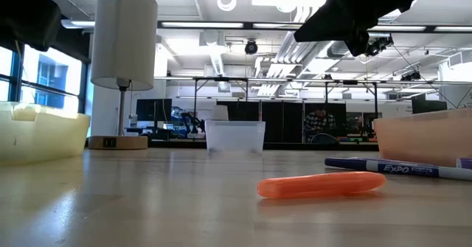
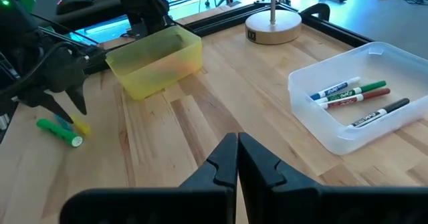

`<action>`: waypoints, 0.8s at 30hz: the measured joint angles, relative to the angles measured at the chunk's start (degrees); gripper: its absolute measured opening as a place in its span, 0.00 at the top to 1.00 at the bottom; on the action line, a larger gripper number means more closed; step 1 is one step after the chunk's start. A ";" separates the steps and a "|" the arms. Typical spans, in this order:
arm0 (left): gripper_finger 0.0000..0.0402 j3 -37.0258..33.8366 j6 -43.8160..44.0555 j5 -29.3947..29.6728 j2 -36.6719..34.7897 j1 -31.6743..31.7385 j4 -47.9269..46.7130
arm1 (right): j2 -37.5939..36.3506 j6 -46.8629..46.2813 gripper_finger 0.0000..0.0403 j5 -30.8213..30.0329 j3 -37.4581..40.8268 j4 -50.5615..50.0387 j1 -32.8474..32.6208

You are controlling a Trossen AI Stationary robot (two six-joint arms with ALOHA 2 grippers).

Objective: Pick & Place Markers
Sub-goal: Put the yellow pen into the yellow bin

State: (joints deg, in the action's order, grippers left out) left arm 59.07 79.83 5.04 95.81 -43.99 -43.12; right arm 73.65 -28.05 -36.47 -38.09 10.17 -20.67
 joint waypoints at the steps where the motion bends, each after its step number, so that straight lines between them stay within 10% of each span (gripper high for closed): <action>1: 0.71 0.00 0.00 0.00 0.00 0.00 0.08 | 0.00 0.00 1.00 -0.01 0.00 0.01 0.00; 24: 0.69 0.00 -0.26 -1.66 4.46 -0.44 3.19 | 0.00 0.01 1.00 0.09 -0.09 0.17 0.00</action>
State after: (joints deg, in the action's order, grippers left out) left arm 59.07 79.58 3.38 100.27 -44.42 -39.93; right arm 73.65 -28.04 -36.38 -38.17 10.34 -20.67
